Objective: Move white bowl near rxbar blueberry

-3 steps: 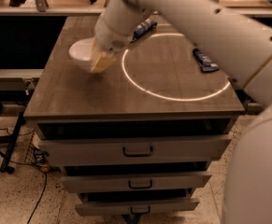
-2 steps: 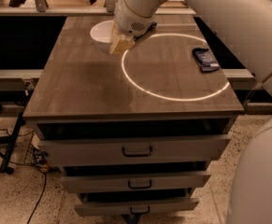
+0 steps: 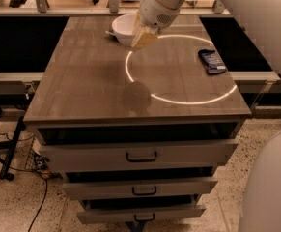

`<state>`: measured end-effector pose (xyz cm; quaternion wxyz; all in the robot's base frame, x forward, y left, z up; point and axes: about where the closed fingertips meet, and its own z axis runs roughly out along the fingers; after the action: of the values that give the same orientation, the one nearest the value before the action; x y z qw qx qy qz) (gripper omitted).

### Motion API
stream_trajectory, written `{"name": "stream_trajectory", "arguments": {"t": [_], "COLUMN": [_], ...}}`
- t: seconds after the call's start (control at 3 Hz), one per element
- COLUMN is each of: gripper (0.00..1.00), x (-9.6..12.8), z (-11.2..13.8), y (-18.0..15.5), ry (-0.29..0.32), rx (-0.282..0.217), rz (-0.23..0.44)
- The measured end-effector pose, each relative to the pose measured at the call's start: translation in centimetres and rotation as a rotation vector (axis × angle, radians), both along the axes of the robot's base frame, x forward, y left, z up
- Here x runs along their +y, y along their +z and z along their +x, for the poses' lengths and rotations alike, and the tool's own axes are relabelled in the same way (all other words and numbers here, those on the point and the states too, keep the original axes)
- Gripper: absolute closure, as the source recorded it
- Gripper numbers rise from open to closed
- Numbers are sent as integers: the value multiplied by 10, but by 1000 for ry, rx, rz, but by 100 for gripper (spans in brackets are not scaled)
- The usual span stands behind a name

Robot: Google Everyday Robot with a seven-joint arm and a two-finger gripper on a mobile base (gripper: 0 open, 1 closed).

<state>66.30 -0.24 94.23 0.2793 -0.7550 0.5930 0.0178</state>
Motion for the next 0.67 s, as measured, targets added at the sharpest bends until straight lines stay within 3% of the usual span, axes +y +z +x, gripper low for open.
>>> {"name": "stream_trajectory", "arguments": {"t": [0.33,0.67], "gripper": [100,100], "x": [-72,-118], "z": [21,43], "y": [7,-2], "ry": [-75,-127], "rx": [-26,-20], "rz": [-19,-25]}}
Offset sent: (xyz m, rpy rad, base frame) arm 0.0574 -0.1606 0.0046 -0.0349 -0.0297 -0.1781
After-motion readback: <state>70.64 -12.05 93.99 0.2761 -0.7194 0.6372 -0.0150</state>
